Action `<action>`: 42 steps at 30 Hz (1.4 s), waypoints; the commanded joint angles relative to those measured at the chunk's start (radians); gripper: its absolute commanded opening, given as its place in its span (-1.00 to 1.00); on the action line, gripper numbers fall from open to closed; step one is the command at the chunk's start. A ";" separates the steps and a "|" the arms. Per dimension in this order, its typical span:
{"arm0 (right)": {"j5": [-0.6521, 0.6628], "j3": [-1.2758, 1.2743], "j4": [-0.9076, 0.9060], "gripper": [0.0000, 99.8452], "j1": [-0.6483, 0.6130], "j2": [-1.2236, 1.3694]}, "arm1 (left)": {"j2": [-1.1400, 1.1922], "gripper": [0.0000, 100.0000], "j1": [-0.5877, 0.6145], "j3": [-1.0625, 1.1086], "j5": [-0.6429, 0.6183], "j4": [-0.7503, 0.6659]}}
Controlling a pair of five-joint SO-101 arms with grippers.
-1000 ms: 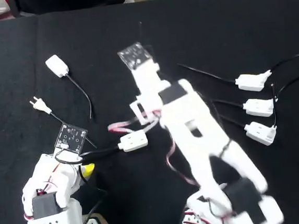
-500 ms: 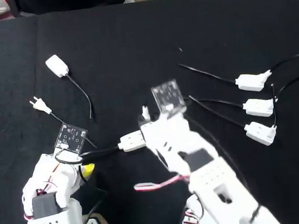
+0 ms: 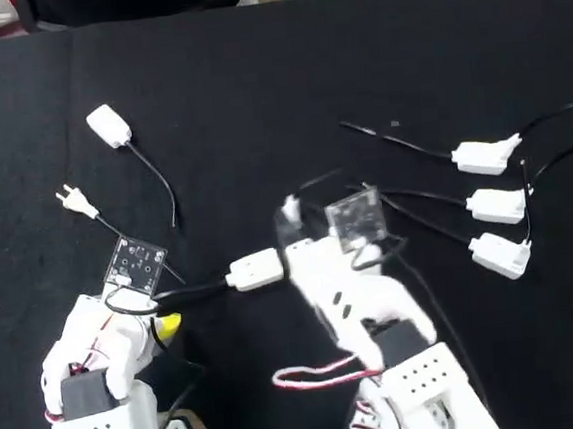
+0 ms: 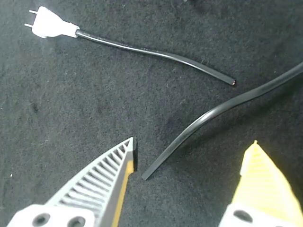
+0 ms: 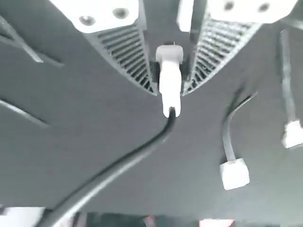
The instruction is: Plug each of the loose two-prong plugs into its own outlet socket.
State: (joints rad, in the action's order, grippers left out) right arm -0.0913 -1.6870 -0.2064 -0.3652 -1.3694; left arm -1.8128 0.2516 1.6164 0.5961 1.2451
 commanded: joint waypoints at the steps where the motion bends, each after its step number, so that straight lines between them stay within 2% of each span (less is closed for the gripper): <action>1: 0.000 0.024 0.034 -0.97 0.034 -0.018 | -0.006 -0.29 0.007 -0.008 -0.002 0.000; 8: -0.002 -0.005 0.121 -0.97 -0.112 0.068 | -0.008 -0.29 -0.002 -0.027 -0.038 -0.002; 10: -0.002 -0.001 0.170 -0.97 -0.101 0.128 | -0.009 -0.29 -0.007 -0.035 -0.051 -0.040; 13: -0.003 0.088 0.176 -0.97 0.060 0.213 | -0.008 -0.29 -0.062 -0.012 -0.095 -0.161; 15: -0.038 0.216 0.052 -0.97 0.187 0.278 | -0.003 -0.29 -0.101 -0.012 -0.121 -0.199; 17: -0.114 0.352 -0.110 -0.97 0.261 0.364 | -0.002 -0.29 -0.151 -0.016 -0.121 -0.201; 21: -0.150 0.549 -0.339 -0.97 0.301 0.527 | 0.000 -0.29 -0.239 -0.045 -0.124 -0.175; 25: -0.141 0.568 -0.292 -0.97 0.304 0.601 | 0.060 -0.29 -0.328 -0.116 -0.144 -0.155; 29: -0.055 0.519 -0.222 -0.97 0.298 0.607 | 0.241 -0.29 -0.426 -0.226 -0.181 -0.209; 33: -0.052 0.496 -0.167 -0.97 0.304 0.611 | 0.560 -0.29 -0.489 -0.323 -0.173 -0.336; 37: -0.052 0.495 -0.167 -0.97 0.302 0.611 | 0.859 -0.29 -0.542 -0.443 -0.087 -0.361; 40: -0.052 0.493 -0.175 -0.97 0.302 0.613 | 0.980 -0.29 -0.542 -0.490 0.009 -0.462; 42: -0.051 0.495 -0.195 -0.97 0.302 0.613 | 1.054 -0.29 -0.550 -0.533 0.083 -0.457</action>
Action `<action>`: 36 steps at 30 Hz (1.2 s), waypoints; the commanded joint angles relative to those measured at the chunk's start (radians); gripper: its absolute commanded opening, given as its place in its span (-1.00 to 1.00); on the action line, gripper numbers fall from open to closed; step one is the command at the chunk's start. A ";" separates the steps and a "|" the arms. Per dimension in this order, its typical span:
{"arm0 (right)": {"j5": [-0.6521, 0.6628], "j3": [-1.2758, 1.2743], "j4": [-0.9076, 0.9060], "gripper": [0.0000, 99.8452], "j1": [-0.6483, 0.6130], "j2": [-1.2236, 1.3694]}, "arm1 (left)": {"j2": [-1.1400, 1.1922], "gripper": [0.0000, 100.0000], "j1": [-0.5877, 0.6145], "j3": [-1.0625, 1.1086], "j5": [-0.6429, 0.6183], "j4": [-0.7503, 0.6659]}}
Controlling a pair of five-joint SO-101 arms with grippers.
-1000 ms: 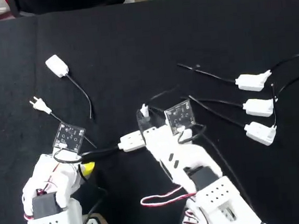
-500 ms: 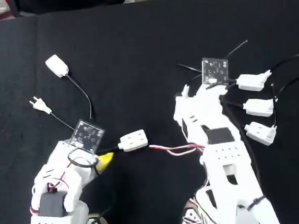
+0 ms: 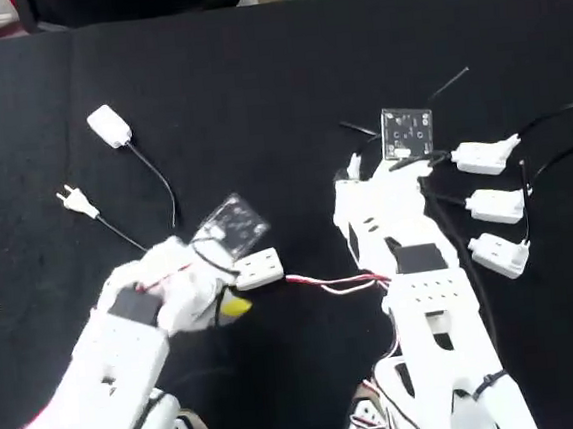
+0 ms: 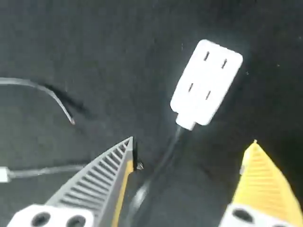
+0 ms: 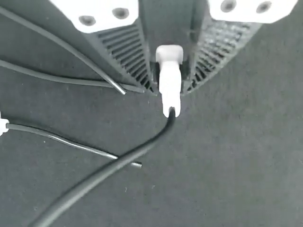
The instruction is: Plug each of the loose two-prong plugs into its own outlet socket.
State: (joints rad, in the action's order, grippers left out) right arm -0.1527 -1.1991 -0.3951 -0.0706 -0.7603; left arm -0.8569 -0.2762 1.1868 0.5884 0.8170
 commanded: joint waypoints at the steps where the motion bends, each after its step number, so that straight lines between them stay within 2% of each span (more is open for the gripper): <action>1: 0.011 0.007 -0.011 -0.97 0.008 0.004 | 0.135 -0.29 -0.025 -0.120 0.112 -0.025; 3: 0.011 0.005 -0.012 -0.97 0.005 0.004 | 0.210 -0.29 -0.022 -0.150 0.121 -0.044; 9: 0.011 0.005 -0.012 -0.97 0.005 0.004 | 0.382 -0.30 -0.036 -0.176 0.121 -0.218; 11: 0.011 0.007 -0.012 -0.97 0.005 0.004 | 0.420 -0.36 -0.035 -0.179 0.123 -0.284; 18: 0.011 0.013 -0.011 -0.97 0.002 0.004 | 0.591 -0.40 -0.059 -0.231 0.187 -0.370; 25: 0.011 0.010 -0.009 -0.97 0.002 0.004 | 0.740 -0.42 -0.061 -0.344 0.229 -0.368; 32: 0.011 0.007 -0.009 -0.97 -0.025 0.004 | 0.743 -0.81 -0.061 -0.349 0.224 -0.365; 34: 0.011 0.007 -0.009 -0.97 -0.023 0.004 | 0.729 -0.84 -0.059 -0.355 0.222 -0.345; 36: 0.011 0.008 -0.009 -0.97 -0.021 0.004 | 0.681 -0.84 -0.044 -0.383 0.215 -0.267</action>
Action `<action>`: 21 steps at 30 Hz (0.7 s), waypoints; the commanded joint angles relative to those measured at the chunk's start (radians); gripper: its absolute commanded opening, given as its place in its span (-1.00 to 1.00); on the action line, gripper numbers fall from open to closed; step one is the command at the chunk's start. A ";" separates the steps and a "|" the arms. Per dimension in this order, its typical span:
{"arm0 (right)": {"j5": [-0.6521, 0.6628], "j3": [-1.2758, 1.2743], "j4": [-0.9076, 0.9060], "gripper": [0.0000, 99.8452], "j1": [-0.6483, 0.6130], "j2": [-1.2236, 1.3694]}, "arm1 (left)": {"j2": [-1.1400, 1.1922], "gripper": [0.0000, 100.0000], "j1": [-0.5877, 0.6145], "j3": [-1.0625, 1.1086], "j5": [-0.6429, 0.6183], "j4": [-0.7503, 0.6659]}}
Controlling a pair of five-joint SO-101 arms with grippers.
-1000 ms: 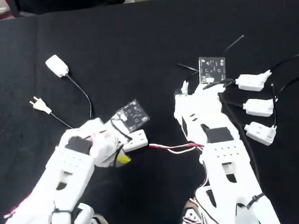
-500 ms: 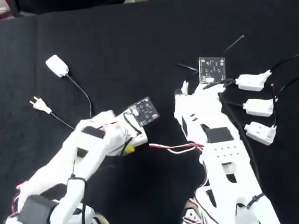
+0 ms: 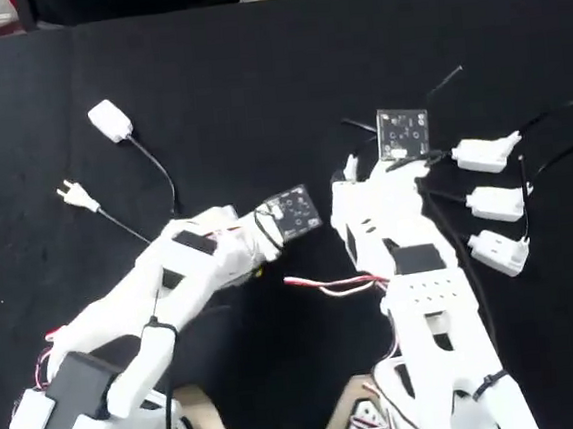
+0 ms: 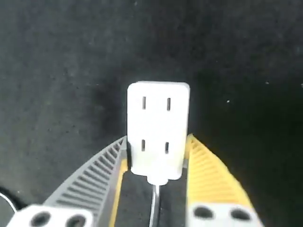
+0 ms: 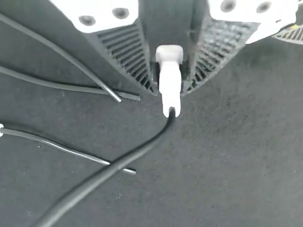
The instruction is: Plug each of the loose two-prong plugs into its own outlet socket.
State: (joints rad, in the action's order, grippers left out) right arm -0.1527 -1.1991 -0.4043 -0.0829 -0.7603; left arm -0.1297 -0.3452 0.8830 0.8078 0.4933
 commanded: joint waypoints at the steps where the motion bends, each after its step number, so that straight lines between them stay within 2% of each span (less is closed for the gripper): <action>1: 0.011 0.008 0.000 -0.97 -0.009 0.004 | -0.078 -0.84 0.033 -0.090 -0.018 0.091; 8: 0.011 0.005 0.000 -0.97 -0.008 0.004 | -0.316 -0.84 0.033 0.025 -0.037 0.186; 11: 0.011 0.001 -0.002 -0.97 -0.008 0.004 | -0.434 -0.84 0.058 0.065 -0.058 0.183; 13: 0.011 -0.004 -0.002 -0.97 -0.012 0.004 | -0.480 -0.84 0.087 0.077 -0.101 0.132; 17: 0.011 -0.005 -0.002 -0.97 -0.012 0.004 | -0.413 -0.83 0.130 0.082 -0.123 -0.018; 21: 0.011 -0.004 0.005 -0.97 -0.014 0.004 | -0.187 -0.83 0.162 -0.045 -0.144 -0.092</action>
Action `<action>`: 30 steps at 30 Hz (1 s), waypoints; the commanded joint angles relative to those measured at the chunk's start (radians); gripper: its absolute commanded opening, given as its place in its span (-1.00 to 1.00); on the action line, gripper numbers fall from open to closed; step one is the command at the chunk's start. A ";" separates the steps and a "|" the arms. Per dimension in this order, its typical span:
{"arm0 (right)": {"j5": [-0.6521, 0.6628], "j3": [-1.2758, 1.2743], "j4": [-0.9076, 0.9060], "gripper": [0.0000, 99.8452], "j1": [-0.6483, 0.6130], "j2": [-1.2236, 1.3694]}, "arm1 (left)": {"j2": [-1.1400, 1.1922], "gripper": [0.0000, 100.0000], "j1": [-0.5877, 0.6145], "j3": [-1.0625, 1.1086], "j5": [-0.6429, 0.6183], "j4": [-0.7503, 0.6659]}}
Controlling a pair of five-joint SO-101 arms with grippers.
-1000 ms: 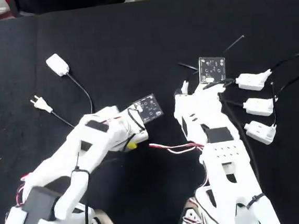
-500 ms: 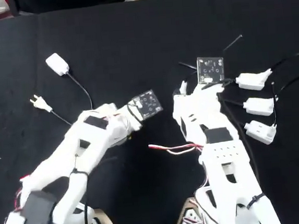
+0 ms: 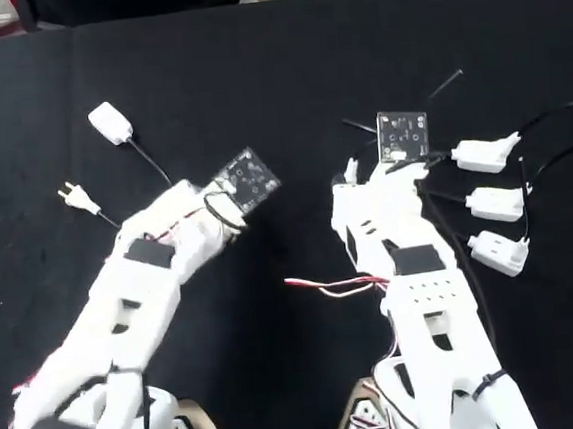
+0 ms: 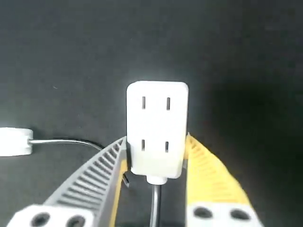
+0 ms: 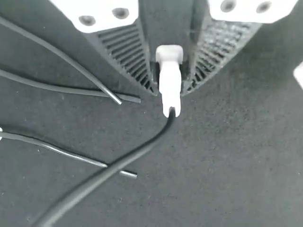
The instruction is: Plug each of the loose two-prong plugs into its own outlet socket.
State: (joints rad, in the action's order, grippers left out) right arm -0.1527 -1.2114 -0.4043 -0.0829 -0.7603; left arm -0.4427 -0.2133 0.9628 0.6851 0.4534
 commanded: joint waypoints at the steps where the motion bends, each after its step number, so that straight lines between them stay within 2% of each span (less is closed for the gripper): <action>1: 0.011 0.010 0.006 -0.97 -0.021 0.004 | 0.199 -0.83 0.035 -0.179 -0.026 -0.046; 6: 0.011 0.012 0.006 -0.97 -0.043 0.004 | 0.519 -0.83 0.025 -0.472 -0.025 0.140; 11: 0.011 0.013 0.006 -0.97 -0.041 0.004 | 0.578 -0.83 0.010 -0.535 -0.026 0.184; 13: 0.011 0.013 0.006 -0.97 -0.040 0.004 | 0.578 -0.72 0.013 -0.536 -0.032 0.184; 17: 0.014 0.013 0.006 -0.97 -0.040 0.004 | 0.578 -0.31 0.019 -0.539 -0.075 0.183; 19: 0.035 0.013 0.008 -0.97 -0.040 0.004 | 0.575 -0.20 0.019 -0.542 -0.078 0.186; 21: 0.043 0.015 0.011 -0.97 -0.040 0.004 | 0.542 -0.21 0.030 -0.536 -0.097 0.189; 25: 0.048 0.019 0.057 -0.98 -0.041 0.061 | 0.356 -0.32 0.081 -0.487 -0.241 0.196; 30: 0.086 0.134 0.112 -0.98 -0.074 0.266 | 0.048 -0.41 0.165 -0.285 -0.374 0.173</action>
State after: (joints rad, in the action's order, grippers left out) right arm -0.0806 -1.1807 -0.3291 -0.1243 -0.5869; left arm -0.1972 -0.1028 0.5915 0.3859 0.6437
